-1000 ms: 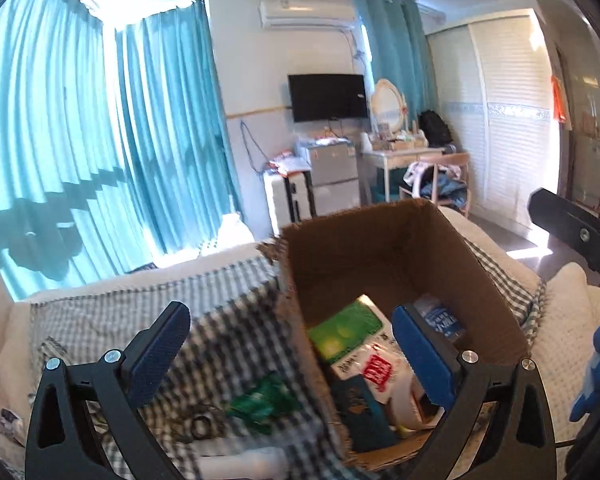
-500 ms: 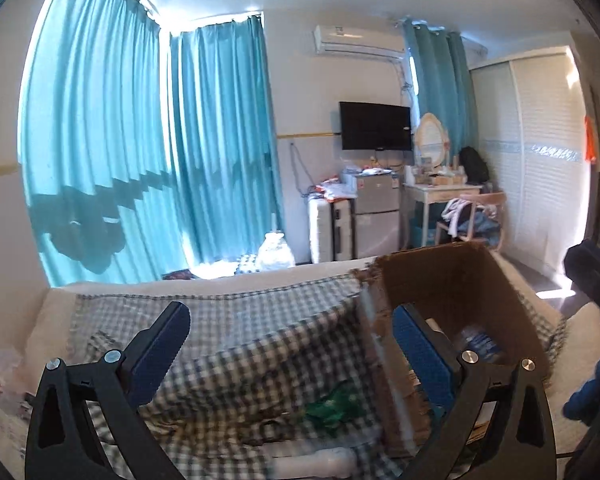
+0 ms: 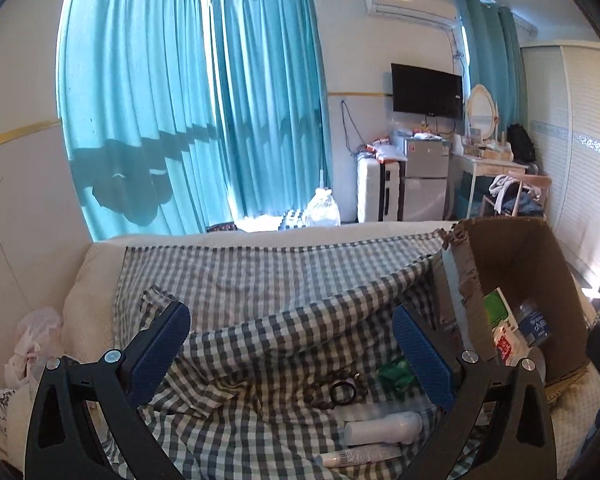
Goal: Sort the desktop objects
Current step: 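Move both tools back to the pile toward the bead bracelet and white bottle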
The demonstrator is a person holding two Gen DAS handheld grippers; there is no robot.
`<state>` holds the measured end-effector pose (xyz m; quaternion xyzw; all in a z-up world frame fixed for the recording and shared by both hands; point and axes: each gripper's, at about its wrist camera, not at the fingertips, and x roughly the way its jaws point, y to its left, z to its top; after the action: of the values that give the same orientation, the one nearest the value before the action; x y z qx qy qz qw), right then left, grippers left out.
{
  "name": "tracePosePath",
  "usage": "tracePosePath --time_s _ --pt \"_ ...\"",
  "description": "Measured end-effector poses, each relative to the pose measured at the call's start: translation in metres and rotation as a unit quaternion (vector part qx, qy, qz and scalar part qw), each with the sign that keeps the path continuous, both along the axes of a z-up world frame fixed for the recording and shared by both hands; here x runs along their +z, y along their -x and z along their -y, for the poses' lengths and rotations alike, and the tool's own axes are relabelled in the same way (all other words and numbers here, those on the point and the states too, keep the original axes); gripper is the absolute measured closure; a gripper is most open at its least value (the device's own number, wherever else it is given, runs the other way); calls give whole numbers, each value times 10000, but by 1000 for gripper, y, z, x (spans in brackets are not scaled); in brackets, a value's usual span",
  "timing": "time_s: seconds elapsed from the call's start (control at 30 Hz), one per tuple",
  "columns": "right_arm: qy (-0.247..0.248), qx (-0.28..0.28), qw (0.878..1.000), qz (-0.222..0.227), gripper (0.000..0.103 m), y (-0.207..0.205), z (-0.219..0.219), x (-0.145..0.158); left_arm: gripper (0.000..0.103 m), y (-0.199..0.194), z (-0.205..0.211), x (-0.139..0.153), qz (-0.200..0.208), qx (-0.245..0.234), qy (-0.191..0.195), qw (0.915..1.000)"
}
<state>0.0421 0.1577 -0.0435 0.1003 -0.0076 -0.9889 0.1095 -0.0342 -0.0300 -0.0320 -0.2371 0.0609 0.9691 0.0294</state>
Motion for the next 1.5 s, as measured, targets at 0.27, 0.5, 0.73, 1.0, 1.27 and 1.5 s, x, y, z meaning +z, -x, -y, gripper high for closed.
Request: tracePosePath --time_s 0.27,0.5,0.73,1.0,1.27,1.5 --pt "-455 490 9971 362 0 15 43 -32 0 12 17 -18 122 145 128 9997" --pt "-750 919 9902 738 0 30 77 -66 0 27 31 -39 431 122 133 9989" --pt "-1015 1122 9809 1220 5 51 94 -101 0 42 43 -62 774 85 65 9969" --pt "-1245 1118 9664 1950 15 80 98 -141 0 69 40 -92 1189 -1 51 9929" --pt "-1314 866 9533 2577 15 108 92 -177 2 97 21 -136 1795 -179 203 9834" --pt "-1211 837 9436 2966 15 126 86 -202 2 124 5 -175 2474 -274 423 9676"
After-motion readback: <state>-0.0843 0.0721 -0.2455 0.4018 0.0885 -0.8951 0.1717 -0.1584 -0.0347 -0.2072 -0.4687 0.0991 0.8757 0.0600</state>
